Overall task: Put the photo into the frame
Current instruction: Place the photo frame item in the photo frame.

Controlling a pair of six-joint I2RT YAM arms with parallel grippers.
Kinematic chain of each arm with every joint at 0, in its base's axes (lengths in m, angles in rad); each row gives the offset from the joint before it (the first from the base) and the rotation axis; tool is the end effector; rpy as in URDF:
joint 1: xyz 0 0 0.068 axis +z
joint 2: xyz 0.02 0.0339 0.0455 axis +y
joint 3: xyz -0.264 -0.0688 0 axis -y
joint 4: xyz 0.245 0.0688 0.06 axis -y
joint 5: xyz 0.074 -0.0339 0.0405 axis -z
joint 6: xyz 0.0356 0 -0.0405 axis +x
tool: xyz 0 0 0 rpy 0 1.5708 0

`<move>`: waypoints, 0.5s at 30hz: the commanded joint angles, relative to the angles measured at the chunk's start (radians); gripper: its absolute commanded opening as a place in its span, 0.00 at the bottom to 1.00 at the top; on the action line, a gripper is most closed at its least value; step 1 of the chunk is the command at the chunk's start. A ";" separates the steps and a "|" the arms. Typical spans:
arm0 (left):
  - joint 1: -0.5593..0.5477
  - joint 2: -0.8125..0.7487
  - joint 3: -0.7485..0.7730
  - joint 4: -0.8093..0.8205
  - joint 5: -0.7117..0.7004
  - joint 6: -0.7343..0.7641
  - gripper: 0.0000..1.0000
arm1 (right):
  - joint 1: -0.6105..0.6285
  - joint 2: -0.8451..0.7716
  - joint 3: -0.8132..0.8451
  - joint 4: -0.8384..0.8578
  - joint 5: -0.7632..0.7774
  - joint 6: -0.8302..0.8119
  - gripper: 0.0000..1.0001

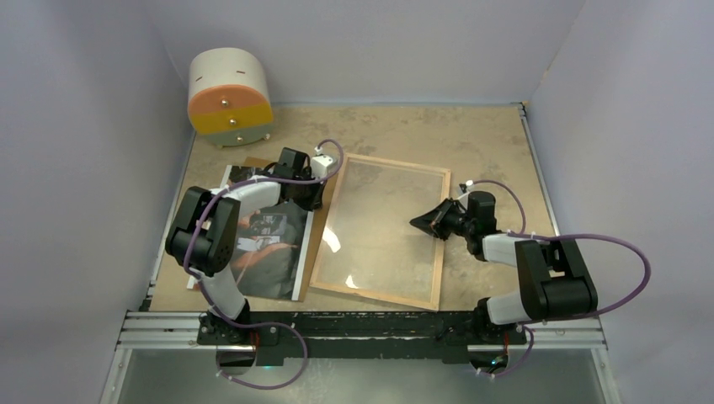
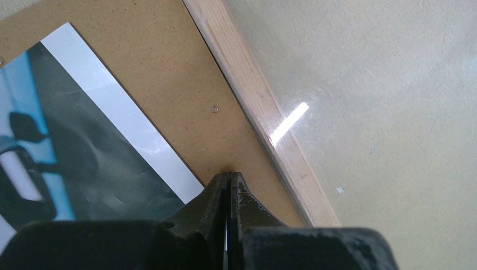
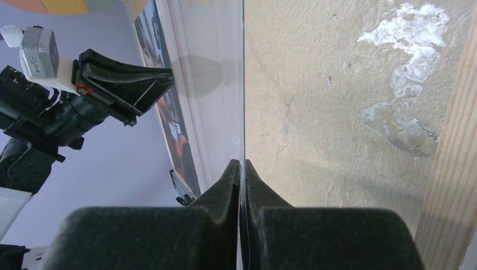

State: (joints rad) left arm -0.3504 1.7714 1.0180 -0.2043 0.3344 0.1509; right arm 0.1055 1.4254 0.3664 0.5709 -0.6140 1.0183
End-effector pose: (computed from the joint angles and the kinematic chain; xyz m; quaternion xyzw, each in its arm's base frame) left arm 0.3287 -0.1326 0.1603 0.2818 0.8983 -0.1875 0.2803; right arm 0.2416 0.0462 0.1421 0.2203 0.8020 0.4809 0.2777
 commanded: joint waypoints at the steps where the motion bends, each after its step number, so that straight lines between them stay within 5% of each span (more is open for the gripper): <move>1: -0.010 0.012 0.000 0.011 0.026 0.021 0.00 | -0.015 -0.029 0.037 -0.002 0.013 -0.032 0.00; 15: -0.021 0.014 0.004 0.001 0.035 0.027 0.00 | -0.035 -0.046 0.040 -0.025 0.010 -0.052 0.00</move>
State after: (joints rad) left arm -0.3626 1.7729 1.0180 -0.2035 0.3412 0.1577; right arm 0.0826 1.4055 0.3717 0.5278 -0.6193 0.9859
